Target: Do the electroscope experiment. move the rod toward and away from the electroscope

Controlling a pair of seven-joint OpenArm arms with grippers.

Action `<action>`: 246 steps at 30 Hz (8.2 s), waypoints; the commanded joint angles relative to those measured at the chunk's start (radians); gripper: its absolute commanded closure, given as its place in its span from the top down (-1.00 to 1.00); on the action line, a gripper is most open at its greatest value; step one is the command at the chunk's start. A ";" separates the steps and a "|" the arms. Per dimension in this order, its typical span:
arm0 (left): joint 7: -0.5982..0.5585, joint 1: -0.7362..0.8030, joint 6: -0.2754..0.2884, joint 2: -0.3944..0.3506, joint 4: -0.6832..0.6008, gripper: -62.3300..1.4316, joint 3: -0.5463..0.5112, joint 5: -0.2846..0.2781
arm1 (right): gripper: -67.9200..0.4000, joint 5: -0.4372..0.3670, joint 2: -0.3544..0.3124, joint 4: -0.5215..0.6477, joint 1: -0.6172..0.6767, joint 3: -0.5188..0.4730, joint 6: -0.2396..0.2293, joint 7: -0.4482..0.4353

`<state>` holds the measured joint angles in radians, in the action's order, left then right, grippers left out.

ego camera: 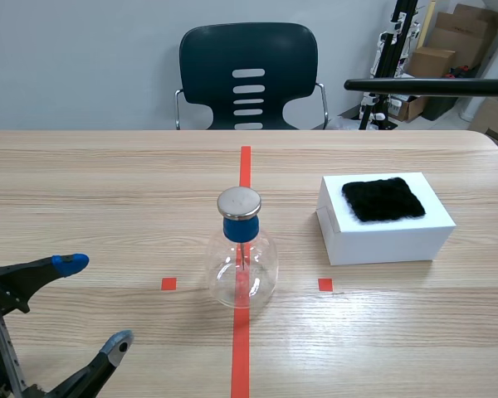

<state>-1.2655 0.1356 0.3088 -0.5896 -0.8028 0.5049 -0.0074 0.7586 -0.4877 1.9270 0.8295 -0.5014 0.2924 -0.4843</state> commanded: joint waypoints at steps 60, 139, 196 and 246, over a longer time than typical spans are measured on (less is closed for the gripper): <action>-0.017 0.000 0.001 -0.001 -0.012 1.00 0.000 -0.006 | -0.98 -0.019 -0.146 0.005 -0.027 0.038 0.014 0.158; -0.013 0.000 0.001 -0.001 -0.012 1.00 0.000 -0.006 | -0.98 0.077 -0.224 0.003 -0.070 0.109 0.033 0.300; -0.012 0.000 0.001 -0.001 -0.012 1.00 0.000 -0.006 | -0.98 -0.142 -0.016 -0.085 0.040 -0.078 -0.055 0.034; -0.012 0.000 0.001 -0.001 -0.012 1.00 0.000 -0.006 | -0.98 -0.142 -0.016 -0.085 0.040 -0.078 -0.055 0.037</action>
<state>-1.2617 0.1356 0.3088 -0.5896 -0.8028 0.5049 -0.0074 0.6308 -0.4908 1.8336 0.8791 -0.5617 0.2234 -0.4484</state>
